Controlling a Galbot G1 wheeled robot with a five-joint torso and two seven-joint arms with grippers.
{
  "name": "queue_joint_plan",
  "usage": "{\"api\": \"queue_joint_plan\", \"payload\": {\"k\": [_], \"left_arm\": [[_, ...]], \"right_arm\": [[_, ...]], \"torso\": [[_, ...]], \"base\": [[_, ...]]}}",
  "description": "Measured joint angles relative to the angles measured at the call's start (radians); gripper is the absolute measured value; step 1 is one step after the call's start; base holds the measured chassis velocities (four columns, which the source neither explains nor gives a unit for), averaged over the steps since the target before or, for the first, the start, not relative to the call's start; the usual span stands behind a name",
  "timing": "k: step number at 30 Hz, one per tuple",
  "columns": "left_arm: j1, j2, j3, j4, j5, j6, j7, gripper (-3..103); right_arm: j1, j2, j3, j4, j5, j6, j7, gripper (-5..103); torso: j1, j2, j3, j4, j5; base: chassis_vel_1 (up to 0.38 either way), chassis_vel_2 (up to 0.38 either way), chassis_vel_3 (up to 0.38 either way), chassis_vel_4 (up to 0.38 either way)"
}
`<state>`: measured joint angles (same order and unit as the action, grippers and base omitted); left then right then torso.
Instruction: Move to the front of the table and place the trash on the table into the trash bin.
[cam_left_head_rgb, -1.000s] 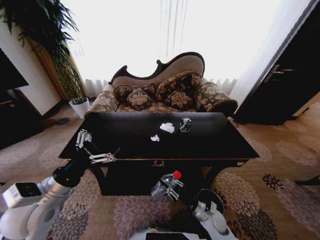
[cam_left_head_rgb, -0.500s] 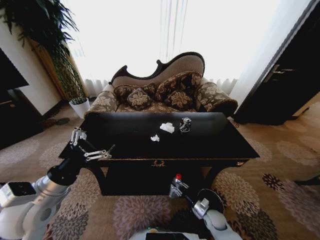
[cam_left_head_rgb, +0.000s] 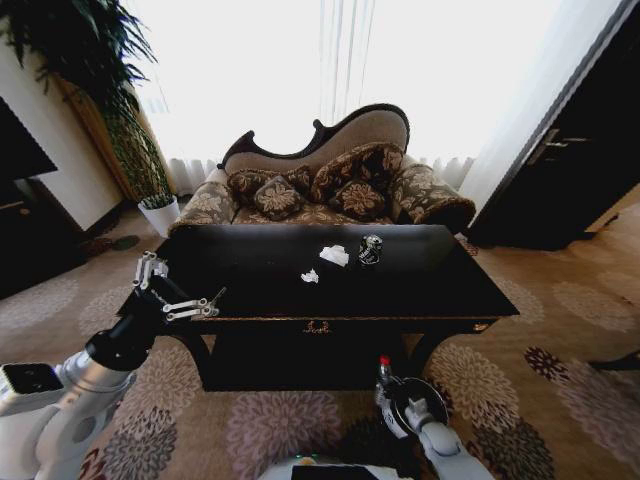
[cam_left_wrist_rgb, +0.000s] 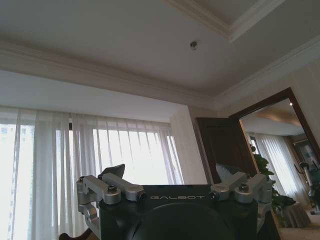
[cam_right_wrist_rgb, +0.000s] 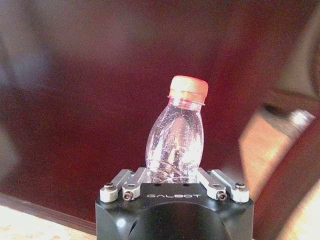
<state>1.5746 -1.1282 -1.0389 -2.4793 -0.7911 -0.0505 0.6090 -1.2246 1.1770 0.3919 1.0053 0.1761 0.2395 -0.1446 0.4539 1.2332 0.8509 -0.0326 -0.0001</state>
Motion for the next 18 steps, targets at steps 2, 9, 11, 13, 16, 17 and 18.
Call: {"api": "queue_joint_plan", "payload": {"k": [2,9,11,13,16,17,18], "left_arm": [[0.0,0.0,-0.001,0.0,0.0,0.0,0.0,100],[0.003,-0.003,-0.002,0.003,0.007,0.0,0.001,100],[0.003,-0.007,0.003,0.003,0.009,0.0,0.001,100],[0.003,-0.008,0.01,0.004,0.011,0.0,0.001,100],[0.002,-0.007,0.02,0.006,0.015,-0.002,0.002,100],[0.002,-0.007,0.02,0.006,0.016,-0.003,0.002,100],[0.002,-0.006,0.02,0.006,0.016,-0.003,0.003,100]], "right_arm": [[0.017,-0.008,-0.003,-0.022,0.037,-0.008,0.012,27],[0.08,-0.03,0.015,-0.091,0.064,-0.01,-0.011,27],[0.091,-0.032,0.022,-0.112,0.048,-0.01,-0.02,27],[0.099,-0.035,0.03,-0.135,0.035,-0.01,-0.027,27],[0.104,-0.038,0.048,-0.174,0.02,-0.009,-0.035,27],[0.106,-0.041,0.054,-0.192,0.018,-0.008,-0.039,27],[0.109,-0.042,0.057,-0.204,0.018,-0.007,-0.041,27]], "torso": [[0.0,0.0,0.0,0.0,0.0],[0.0,0.0,0.0,0.0002,0.0],[0.0,0.0,0.0,0.0002,0.0],[0.0,0.0,0.0,0.0003,0.0],[0.0,0.0,0.0,-0.0001,0.0],[0.0,0.0,0.0,-0.0001,0.0],[0.0,0.0,0.0,0.0,0.0]], "base": [[0.0,0.0,0.0,0.0],[0.0,0.0,0.0,0.0],[0.0,0.0,0.0,0.0],[0.0,0.0,0.0,0.0],[0.0,0.0,0.0,0.0],[0.0,0.0,0.0,0.0],[0.0,0.0,0.0,0.0]]}}
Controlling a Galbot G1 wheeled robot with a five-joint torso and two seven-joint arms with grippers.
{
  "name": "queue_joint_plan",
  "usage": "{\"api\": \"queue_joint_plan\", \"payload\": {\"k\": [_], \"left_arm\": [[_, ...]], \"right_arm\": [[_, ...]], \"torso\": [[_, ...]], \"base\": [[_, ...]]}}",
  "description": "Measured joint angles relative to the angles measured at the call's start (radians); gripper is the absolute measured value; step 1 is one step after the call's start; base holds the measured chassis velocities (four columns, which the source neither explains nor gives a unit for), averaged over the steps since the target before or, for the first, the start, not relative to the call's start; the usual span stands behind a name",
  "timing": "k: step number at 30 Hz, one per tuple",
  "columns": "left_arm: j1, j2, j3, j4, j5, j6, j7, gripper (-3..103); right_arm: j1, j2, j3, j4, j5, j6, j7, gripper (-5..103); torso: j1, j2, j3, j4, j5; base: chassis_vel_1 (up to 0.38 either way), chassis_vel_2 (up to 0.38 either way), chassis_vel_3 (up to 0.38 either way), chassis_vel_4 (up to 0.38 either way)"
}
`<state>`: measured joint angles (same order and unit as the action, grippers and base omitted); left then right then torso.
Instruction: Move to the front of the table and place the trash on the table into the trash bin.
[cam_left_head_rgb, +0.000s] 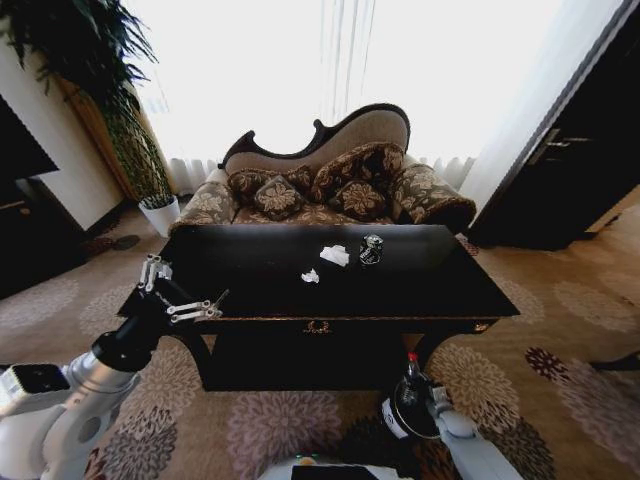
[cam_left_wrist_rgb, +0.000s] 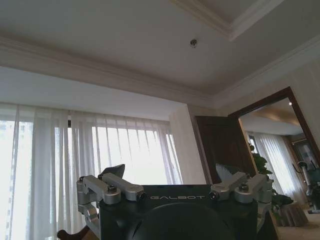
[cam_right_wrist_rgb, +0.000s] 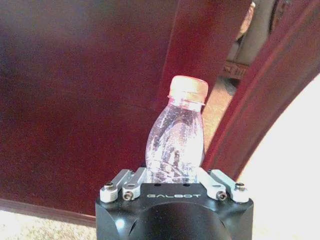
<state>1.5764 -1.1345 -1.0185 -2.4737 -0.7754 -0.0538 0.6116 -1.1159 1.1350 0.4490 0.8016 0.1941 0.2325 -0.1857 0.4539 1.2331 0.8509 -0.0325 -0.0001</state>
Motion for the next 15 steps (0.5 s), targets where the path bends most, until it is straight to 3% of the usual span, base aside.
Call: {"api": "queue_joint_plan", "payload": {"k": [15], "left_arm": [[0.002,0.002,-0.003,-0.002,0.0,-0.003,0.001,100]], "right_arm": [[0.019,0.009,0.008,-0.089,0.054,-0.023,0.002,27]], "torso": [[0.0,0.0,0.0,0.0001,-0.0001]], "base": [[0.0,0.0,0.0,0.0]]}}
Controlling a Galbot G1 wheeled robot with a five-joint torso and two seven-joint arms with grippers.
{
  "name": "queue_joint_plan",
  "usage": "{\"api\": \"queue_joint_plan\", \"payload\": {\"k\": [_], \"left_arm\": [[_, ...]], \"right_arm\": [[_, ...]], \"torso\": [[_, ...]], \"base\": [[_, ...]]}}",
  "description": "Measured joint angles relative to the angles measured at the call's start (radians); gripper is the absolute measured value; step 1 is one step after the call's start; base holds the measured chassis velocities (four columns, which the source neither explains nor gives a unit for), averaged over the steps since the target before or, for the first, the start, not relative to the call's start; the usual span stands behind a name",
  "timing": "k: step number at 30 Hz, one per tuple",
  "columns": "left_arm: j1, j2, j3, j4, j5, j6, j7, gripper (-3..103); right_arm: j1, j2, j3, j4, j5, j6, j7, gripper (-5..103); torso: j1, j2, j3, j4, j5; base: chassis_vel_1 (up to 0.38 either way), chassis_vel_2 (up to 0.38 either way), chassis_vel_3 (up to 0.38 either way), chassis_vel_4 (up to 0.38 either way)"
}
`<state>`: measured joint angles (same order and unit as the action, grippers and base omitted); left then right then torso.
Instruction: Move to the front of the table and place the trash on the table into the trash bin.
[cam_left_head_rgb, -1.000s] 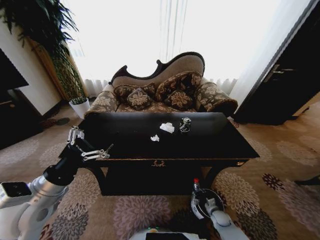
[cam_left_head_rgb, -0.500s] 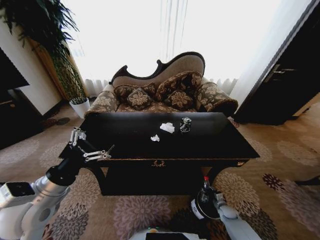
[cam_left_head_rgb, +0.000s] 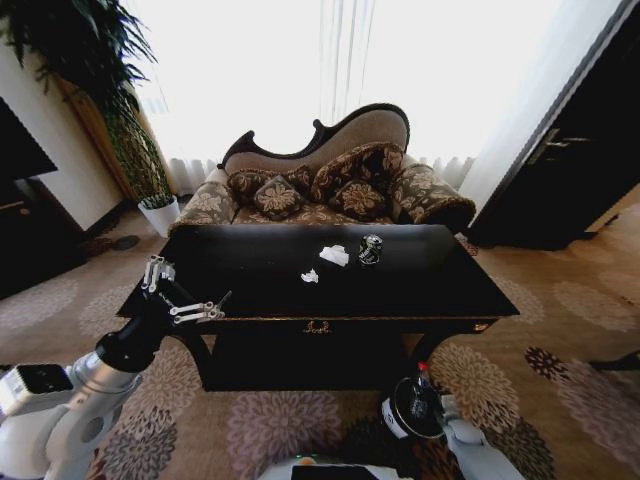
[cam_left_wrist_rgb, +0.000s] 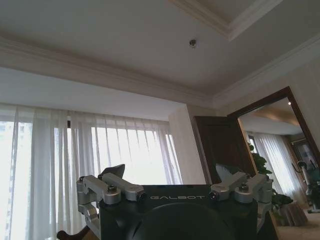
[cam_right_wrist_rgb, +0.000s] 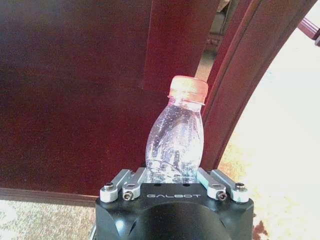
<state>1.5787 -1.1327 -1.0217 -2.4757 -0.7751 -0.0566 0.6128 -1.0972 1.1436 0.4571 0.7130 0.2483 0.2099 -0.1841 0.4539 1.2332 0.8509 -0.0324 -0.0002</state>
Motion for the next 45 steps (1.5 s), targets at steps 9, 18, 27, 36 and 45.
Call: {"api": "queue_joint_plan", "payload": {"k": [9,18,27,36,45], "left_arm": [[-0.002,-0.004,0.007,0.004,0.0,-0.002,0.0,100],[-0.002,-0.004,0.01,0.005,0.001,-0.003,0.001,100],[-0.006,-0.006,0.017,0.011,0.002,-0.006,0.001,100],[-0.01,-0.016,0.027,0.016,0.005,-0.013,0.0,100],[-0.013,-0.018,0.041,0.016,0.01,-0.015,-0.002,100]], "right_arm": [[-0.012,0.0,0.002,0.015,-0.004,-0.016,0.001,46],[-0.026,0.007,0.003,0.041,-0.003,-0.024,0.001,84],[-0.115,0.02,0.004,0.178,-0.053,-0.017,-0.065,100],[-0.261,0.044,-0.005,0.358,-0.09,0.117,-0.301,100],[-0.393,0.099,-0.005,0.611,0.021,0.152,-0.465,100]], "torso": [[0.0,0.0,0.0,0.0,-0.0001],[0.0,0.0,0.0,0.0,-0.0001],[0.0,0.0,0.0,0.0001,-0.0001],[0.0,0.0,0.0,-0.0001,-0.0001],[0.0,0.0,0.0,0.0001,-0.0002]], "base": [[0.0,0.0,0.0,0.0],[0.0,0.0,0.0,0.0],[0.0,0.0,0.0,0.0],[0.0,0.0,0.0,0.0],[0.0,0.0,0.0,0.0]]}}
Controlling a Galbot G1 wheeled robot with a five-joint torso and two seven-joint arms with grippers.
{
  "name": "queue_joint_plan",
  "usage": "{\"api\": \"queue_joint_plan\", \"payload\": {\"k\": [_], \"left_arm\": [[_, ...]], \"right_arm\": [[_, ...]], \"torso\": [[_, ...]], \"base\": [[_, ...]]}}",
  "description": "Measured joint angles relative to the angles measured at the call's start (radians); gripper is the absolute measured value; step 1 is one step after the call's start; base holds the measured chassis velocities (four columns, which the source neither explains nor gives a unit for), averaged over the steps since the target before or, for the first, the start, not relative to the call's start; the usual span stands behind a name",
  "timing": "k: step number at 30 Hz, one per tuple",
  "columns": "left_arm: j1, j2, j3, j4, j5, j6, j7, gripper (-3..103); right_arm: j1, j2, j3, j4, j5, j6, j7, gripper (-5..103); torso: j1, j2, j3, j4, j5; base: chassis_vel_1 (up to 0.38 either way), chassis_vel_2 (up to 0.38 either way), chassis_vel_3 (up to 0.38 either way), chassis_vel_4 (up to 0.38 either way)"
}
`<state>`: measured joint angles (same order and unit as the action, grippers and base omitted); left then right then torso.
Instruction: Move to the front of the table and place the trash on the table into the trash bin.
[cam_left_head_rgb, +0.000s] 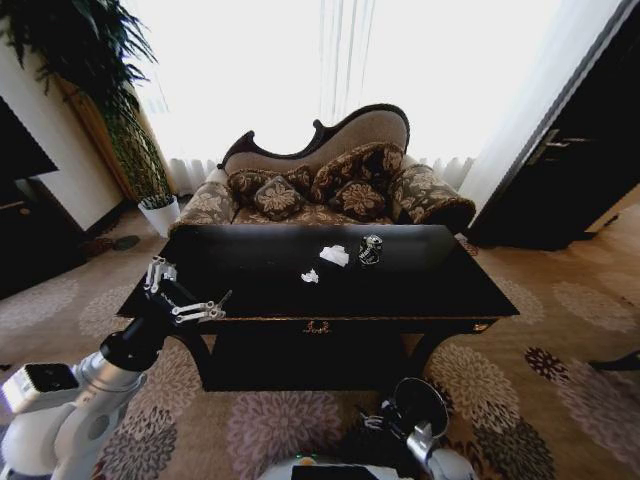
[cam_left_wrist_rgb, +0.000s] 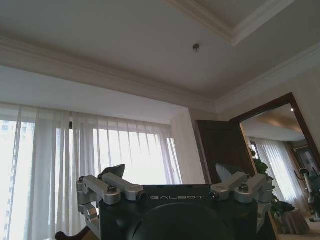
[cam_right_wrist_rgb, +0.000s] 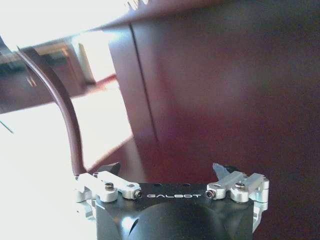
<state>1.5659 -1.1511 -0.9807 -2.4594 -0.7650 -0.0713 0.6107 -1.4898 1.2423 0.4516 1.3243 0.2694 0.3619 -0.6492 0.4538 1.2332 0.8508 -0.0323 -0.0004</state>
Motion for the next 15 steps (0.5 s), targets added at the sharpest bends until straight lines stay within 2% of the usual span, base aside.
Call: {"api": "queue_joint_plan", "payload": {"k": [3,5,8,10,15], "left_arm": [[0.0,0.0,-0.001,0.001,0.0,0.0,0.0,100],[-0.001,0.001,-0.007,0.001,-0.004,0.0,-0.002,100],[-0.001,0.0,-0.012,0.0,-0.007,0.0,-0.003,100],[0.001,-0.002,-0.018,-0.002,-0.008,-0.002,-0.004,100],[0.016,-0.011,-0.047,-0.008,-0.014,-0.009,-0.003,100]], "right_arm": [[-0.034,0.008,-0.001,0.058,0.022,0.0,-0.012,100],[-0.1,0.021,0.0,0.16,0.047,-0.001,-0.039,100],[-0.168,0.039,0.016,0.28,0.022,-0.011,-0.072,100],[-0.225,0.057,0.026,0.397,-0.009,-0.026,-0.047,100],[-0.279,0.069,0.028,0.553,-0.006,-0.07,0.001,100]], "torso": [[0.0,0.0,0.0,-0.0001,0.0001],[0.0,0.0,0.0,-0.0002,0.0001],[0.0,0.0,0.0,-0.0002,-0.0001],[0.0,0.0,0.0,-0.0003,0.0001],[0.0,0.0,0.0,-0.0001,0.0]], "base": [[0.0,0.0,0.0,0.0],[0.0,0.0,0.0,0.0],[0.0,0.0,0.0,0.0],[0.0,0.0,0.0,0.0],[0.0,0.0,0.0,0.0]]}}
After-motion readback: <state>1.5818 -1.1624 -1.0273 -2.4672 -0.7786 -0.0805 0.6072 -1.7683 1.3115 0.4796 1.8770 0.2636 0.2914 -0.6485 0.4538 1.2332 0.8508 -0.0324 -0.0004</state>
